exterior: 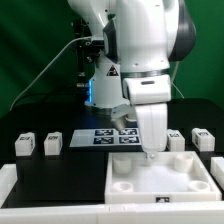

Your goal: Assemble one leg

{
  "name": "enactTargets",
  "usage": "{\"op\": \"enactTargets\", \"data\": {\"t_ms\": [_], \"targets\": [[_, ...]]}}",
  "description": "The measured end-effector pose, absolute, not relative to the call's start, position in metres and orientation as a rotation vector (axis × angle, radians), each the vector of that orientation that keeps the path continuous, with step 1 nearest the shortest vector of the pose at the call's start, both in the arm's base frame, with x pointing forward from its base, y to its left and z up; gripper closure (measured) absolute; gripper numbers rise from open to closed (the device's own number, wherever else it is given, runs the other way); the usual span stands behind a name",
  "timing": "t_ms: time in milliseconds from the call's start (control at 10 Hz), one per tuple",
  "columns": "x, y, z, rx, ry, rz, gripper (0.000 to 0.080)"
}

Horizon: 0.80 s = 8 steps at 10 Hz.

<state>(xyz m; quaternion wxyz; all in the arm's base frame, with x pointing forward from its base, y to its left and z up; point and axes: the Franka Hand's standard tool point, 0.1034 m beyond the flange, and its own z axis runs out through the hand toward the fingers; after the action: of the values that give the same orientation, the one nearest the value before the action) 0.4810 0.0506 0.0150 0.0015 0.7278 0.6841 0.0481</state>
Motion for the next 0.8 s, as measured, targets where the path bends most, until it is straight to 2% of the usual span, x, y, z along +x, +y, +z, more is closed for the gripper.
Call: {"op": "enactTargets", "data": {"t_ms": [200, 800], "targets": [[0.4934, 0.0673, 0.0151, 2.289, 2.135, 0.169, 0.0742], [0.4933, 0.0672, 0.0153, 2.288, 2.129, 0.146, 0.0741]]}}
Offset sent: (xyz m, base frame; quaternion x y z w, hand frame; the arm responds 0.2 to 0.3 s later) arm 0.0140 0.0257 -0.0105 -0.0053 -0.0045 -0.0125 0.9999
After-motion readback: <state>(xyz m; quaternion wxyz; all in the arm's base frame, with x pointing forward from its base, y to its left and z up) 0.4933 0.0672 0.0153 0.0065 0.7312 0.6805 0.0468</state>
